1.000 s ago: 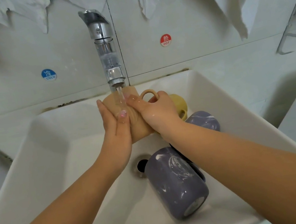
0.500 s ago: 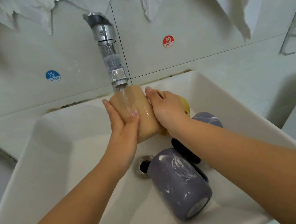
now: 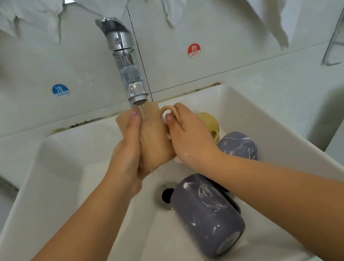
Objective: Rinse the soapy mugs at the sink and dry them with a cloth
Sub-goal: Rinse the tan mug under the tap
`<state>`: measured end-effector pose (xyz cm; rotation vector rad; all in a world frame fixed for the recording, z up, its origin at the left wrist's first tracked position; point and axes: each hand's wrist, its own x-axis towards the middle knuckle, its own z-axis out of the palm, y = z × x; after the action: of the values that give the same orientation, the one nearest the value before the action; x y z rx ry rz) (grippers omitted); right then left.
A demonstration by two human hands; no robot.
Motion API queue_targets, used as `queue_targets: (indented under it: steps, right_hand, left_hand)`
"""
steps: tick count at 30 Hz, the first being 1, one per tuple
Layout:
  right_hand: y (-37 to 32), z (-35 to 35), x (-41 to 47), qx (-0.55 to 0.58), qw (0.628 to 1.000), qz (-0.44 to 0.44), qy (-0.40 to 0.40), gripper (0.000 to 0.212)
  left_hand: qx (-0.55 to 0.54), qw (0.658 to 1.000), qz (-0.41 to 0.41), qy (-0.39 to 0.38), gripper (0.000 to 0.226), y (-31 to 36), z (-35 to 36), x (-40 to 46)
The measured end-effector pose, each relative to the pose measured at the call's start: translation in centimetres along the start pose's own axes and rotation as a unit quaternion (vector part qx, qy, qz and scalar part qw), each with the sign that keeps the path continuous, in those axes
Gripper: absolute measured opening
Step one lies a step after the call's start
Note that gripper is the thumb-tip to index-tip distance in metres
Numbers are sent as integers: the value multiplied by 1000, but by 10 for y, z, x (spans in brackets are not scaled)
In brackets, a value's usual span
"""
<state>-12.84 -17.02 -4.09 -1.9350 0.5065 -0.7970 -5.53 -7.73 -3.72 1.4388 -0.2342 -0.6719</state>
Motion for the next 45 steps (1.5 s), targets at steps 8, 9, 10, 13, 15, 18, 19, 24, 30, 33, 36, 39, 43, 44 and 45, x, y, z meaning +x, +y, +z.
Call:
queue_targets:
  steps: [8,9,10,13,15,18,19,24,30,33,36,39,43,44,45]
  right_hand:
    - [6,-2,10,97,983,120,-102,23]
    - [7,-3,12,74,984,129,-103,21]
    - [7,-5,13,49,987,122,-91,18]
    - [5,-12,18,62,988,124,-72,14]
    - [1,-17,20,91,978,154,-106,15]
    - [3,-20,22,79,966,205,-135,23]
    - [4,-20,23,100,961,222,-134,24]
    - [8,-19,23,196,949,222,-110,20]
    - [1,-17,16,117,968,171,-141,16]
    - [3,-12,13,-12,976,116,-185,32]
    - [6,-9,13,-122,970,70,-197,24]
    - [3,-10,14,-141,976,24,-165,7]
    - [2,-6,15,-124,978,13,-169,15]
    - [3,-4,14,-105,975,34,-195,6]
    - [4,-2,13,-79,970,61,-220,19]
  left_hand:
    - [-15,995,33,-92,59,5,-14,-6]
    - [20,996,53,-64,60,3,-12,-4]
    - [69,993,86,-39,62,1,-10,-1]
    - [167,967,191,-1,70,-3,-7,1]
    - [174,964,201,10,67,-6,-7,0]
    - [152,971,182,-15,36,-7,-7,-6]
    - [128,977,166,-32,39,-7,-9,-5]
    - [158,971,118,-135,85,-7,-30,1]
    - [255,937,215,-102,83,-10,-36,0]
    - [329,908,241,-94,82,-6,-37,-6]
    - [417,864,256,-114,83,1,-40,-9]
    - [439,851,260,-128,86,8,-40,-11]
    - [447,845,267,-120,85,14,-44,-12]
    - [454,840,274,-116,83,14,-46,-11]
    - [461,835,279,-111,81,15,-47,-11]
